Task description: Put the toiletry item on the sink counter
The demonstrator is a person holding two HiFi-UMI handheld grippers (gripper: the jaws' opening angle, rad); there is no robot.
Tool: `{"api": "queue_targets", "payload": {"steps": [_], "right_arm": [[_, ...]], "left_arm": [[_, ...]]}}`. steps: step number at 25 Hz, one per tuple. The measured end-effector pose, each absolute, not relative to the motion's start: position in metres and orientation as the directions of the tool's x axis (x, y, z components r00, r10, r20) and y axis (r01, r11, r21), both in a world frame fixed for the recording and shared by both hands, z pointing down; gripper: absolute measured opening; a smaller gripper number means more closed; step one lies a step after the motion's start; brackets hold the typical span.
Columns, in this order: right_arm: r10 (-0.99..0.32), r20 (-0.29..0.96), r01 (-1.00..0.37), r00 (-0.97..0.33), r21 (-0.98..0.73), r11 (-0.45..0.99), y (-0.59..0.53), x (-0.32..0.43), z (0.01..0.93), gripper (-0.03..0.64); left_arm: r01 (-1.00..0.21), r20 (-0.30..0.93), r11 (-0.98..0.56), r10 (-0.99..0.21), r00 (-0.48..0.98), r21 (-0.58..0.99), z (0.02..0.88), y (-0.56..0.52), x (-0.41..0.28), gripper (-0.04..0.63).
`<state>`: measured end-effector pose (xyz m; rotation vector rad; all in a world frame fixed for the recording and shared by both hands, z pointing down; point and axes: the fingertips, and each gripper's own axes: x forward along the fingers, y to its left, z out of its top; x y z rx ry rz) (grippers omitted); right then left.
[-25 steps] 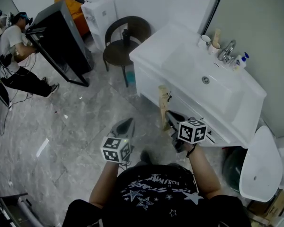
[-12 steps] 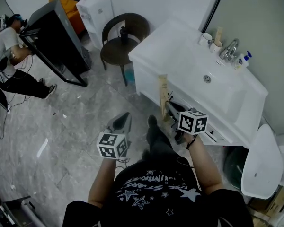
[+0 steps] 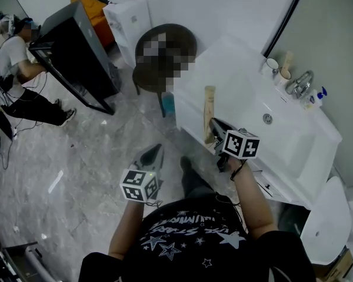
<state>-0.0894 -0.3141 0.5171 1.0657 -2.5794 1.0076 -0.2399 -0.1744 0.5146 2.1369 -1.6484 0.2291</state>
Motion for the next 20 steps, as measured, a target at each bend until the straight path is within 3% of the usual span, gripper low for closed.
{"api": "queue_targets", "payload": {"steps": [20], "right_arm": [[-0.664, 0.432, -0.735, -0.610, -0.621, 0.272, -0.509, -0.082, 0.542, 0.023]], "left_arm": [[-0.939, 0.387, -0.246, -0.863, 0.325, 0.240, 0.500, -0.356, -0.248, 0.018]]}}
